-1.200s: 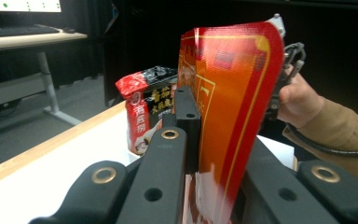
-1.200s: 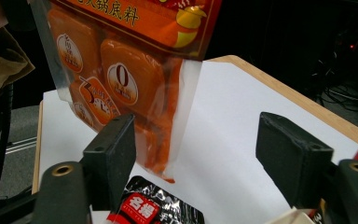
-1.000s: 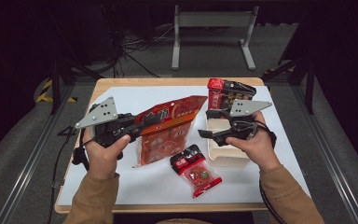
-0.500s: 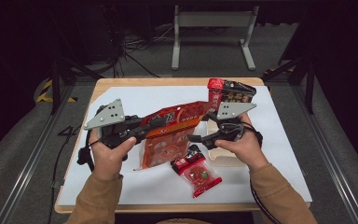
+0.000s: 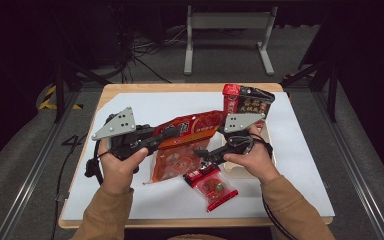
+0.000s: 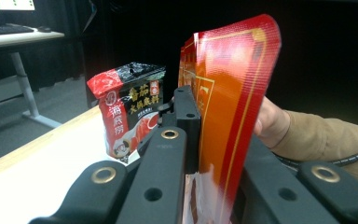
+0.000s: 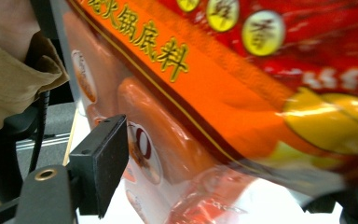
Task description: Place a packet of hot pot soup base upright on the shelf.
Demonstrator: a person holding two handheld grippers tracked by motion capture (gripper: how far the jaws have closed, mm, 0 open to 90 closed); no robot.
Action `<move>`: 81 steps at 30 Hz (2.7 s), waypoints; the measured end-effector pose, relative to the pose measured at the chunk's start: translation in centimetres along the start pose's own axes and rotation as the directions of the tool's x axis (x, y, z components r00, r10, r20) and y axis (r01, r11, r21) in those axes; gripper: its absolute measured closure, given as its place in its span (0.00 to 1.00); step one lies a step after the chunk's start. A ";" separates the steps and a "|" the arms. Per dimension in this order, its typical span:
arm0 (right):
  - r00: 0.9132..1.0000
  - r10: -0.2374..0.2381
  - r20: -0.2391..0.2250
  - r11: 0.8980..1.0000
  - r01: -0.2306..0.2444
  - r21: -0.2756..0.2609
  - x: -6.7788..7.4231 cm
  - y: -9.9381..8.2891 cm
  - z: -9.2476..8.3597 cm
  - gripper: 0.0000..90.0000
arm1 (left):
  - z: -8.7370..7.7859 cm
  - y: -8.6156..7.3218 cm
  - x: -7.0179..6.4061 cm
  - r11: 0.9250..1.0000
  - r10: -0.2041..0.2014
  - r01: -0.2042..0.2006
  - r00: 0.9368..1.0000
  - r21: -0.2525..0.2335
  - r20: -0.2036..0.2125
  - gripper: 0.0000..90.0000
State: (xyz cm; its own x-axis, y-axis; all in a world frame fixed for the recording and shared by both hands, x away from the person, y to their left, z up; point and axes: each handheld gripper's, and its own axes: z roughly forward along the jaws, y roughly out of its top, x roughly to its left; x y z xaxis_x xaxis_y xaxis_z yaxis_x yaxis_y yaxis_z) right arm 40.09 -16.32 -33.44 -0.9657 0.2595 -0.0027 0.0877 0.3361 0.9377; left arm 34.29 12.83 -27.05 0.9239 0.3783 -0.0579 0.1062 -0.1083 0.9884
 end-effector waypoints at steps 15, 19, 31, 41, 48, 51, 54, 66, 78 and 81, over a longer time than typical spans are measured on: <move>0.997 0.007 -0.072 1.000 -0.006 0.007 -0.2 -0.6 1.0 0.28 | -0.2 0.0 0.1 1.000 0.001 -0.001 1.000 -0.015 0.003 1.00; 0.996 0.009 -0.094 1.000 -0.009 0.003 -0.1 -0.6 0.9 0.29 | -0.3 0.0 0.1 1.000 0.006 -0.006 1.000 -0.020 -0.004 1.00; 0.988 0.024 -0.152 1.000 -0.026 -0.009 0.1 -0.5 0.7 0.49 | -0.6 -0.1 0.3 0.999 -0.005 0.005 1.000 -0.033 -0.006 1.00; 0.980 -0.010 -0.197 1.000 0.010 -0.004 0.3 0.0 0.1 0.74 | -0.8 -0.2 0.5 0.999 -0.012 0.012 1.000 -0.043 -0.006 1.00; 0.977 -0.018 -0.215 1.000 0.022 0.019 0.6 0.5 -0.5 0.78 | -0.8 -0.3 0.7 0.999 -0.020 0.020 1.000 -0.051 0.000 1.00; 0.978 -0.017 -0.208 0.999 0.024 0.030 0.7 0.7 -0.7 0.78 | -0.8 -0.3 0.9 0.998 -0.027 0.027 1.000 -0.050 0.007 1.00; 0.980 -0.012 -0.197 0.999 0.022 0.046 0.8 1.0 -1.1 0.78 | -0.9 -0.6 1.3 0.998 -0.046 0.047 0.999 -0.051 0.018 0.99; 0.984 0.010 -0.177 0.997 0.004 0.081 0.9 2.0 -2.0 0.78 | -1.1 -0.6 1.5 0.997 -0.032 0.029 0.999 -0.075 -0.036 0.85; 0.992 0.016 -0.129 0.996 -0.004 0.089 0.4 3.1 -3.7 0.78 | -1.8 -0.7 2.2 1.000 -0.029 0.029 0.998 -0.010 -0.056 0.41; 0.994 0.014 -0.107 0.996 -0.004 0.091 0.2 3.7 -4.3 0.78 | -2.1 -0.7 2.4 1.000 -0.030 0.030 0.998 0.001 -0.061 0.36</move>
State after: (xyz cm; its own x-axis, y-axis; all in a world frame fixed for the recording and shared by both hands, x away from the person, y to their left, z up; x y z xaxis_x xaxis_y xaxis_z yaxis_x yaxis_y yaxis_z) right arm 39.16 -18.90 -28.47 -0.9850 0.1658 0.0476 0.1137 0.4161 0.9022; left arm 35.69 15.71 -27.61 0.8962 0.4365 -0.0788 0.1344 -0.0980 0.9861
